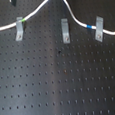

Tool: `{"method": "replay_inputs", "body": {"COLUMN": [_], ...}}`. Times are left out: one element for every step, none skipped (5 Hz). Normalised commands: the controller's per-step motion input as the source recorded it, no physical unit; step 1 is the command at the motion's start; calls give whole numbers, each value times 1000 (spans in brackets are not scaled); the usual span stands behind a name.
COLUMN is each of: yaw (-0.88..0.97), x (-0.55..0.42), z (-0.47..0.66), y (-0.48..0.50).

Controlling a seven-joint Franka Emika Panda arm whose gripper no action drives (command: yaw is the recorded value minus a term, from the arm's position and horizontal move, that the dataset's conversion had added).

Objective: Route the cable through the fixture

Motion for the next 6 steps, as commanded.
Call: {"method": "replay_inputs", "body": {"yaw": [986,991,991,997,977,983], "x": [0,0,0,0,1,1], "z": [45,45,45,51,92,92], "y": [0,0,0,0,0,0]}}
